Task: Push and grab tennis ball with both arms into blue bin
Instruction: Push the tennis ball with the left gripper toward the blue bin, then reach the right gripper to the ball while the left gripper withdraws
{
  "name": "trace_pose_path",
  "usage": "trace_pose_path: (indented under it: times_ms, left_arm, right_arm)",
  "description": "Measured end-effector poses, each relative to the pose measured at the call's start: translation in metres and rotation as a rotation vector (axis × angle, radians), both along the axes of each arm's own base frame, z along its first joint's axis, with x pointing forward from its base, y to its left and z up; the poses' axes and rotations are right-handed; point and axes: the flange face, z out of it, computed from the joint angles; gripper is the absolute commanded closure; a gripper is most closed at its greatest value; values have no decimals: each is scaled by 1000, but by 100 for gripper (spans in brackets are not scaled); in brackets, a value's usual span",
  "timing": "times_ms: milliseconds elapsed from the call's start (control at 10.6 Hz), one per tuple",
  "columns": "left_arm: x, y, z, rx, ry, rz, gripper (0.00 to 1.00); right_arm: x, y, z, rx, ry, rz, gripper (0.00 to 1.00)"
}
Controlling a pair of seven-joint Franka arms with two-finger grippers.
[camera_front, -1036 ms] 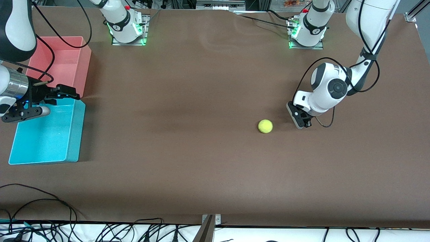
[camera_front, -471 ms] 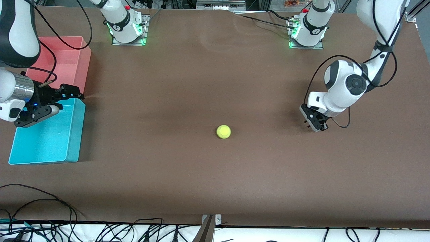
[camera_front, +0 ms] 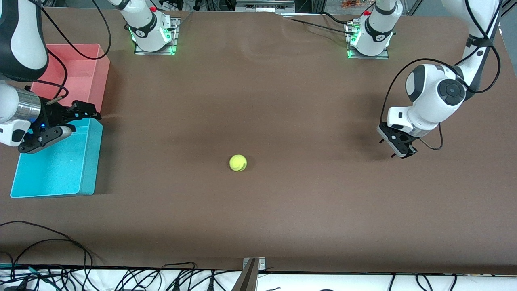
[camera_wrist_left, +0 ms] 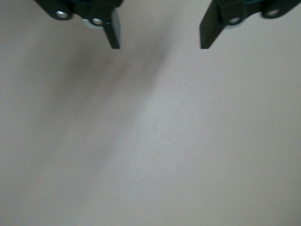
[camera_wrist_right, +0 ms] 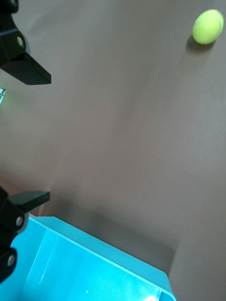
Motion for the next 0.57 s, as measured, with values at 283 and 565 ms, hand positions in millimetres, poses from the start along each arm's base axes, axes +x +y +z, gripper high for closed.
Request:
trace_pose_path:
  times_ms: [283,565]
  left_arm:
    - [0,2,3,1,-5,5,0]
    - [5,5,28,4,-58,11,0]
  right_arm:
    - [0,-1,-1,0,1,-1,0]
    - [1,-1,-3,1,4,4,0]
